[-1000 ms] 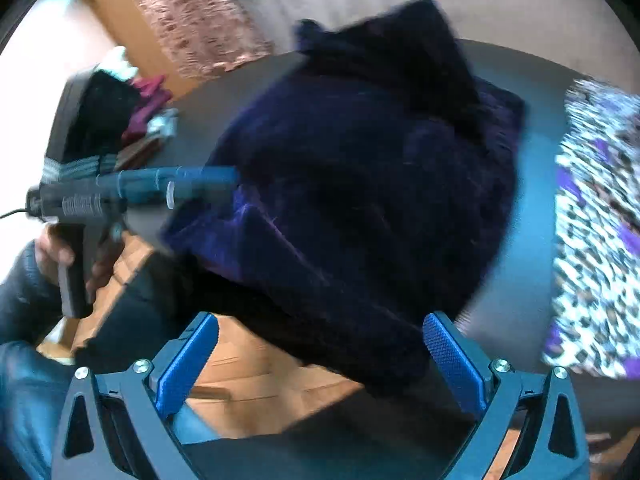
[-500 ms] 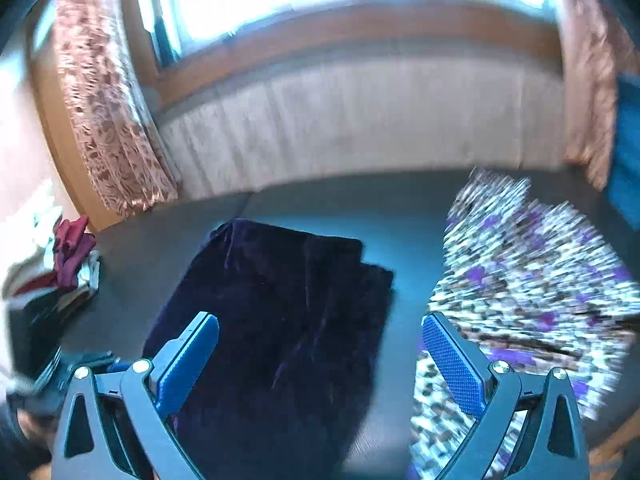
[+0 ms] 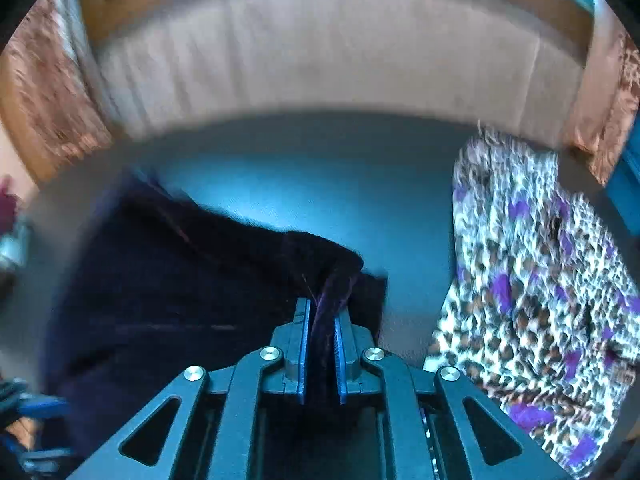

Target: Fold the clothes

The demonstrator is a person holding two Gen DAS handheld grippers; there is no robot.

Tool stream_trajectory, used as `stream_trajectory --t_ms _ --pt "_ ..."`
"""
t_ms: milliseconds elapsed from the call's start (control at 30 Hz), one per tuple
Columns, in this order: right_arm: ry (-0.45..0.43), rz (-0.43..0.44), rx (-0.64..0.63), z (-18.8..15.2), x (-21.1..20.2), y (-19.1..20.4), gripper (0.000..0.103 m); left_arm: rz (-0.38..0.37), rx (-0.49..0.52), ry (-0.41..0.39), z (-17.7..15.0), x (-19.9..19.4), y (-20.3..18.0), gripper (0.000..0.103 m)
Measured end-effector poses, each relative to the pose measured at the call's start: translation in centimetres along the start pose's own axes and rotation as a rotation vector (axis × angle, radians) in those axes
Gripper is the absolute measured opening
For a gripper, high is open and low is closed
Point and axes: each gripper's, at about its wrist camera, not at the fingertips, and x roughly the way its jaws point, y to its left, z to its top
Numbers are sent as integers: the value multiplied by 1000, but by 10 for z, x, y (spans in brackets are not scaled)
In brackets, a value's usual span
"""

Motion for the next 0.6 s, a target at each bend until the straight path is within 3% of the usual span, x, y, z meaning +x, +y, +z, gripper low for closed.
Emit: stream_trajectory --t_ms 100,200,333,367,433,500,600 --pt "0 -64 -71 1 0 13 11 -20 -36 -12 7 -13 3 46" --pt "-22 -74 -99 3 -12 16 16 -53 -120 -112 28 -39 22 46" --pt "-147 -6 -9 1 -58 5 41 -70 -195 -214 71 -53 43 50" --pt "-176 37 1 -2 -71 5 51 -67 -182 -210 80 -48 42 50" --pt "-191 129 -41 -14 -90 16 56 -54 -149 -184 97 -32 39 50" --pt "-188 210 -99 -27 -103 29 57 -44 -122 -139 108 -9 31 50" --pt "-113 303 -155 -61 -100 48 57 -29 -72 -54 118 32 20 50"
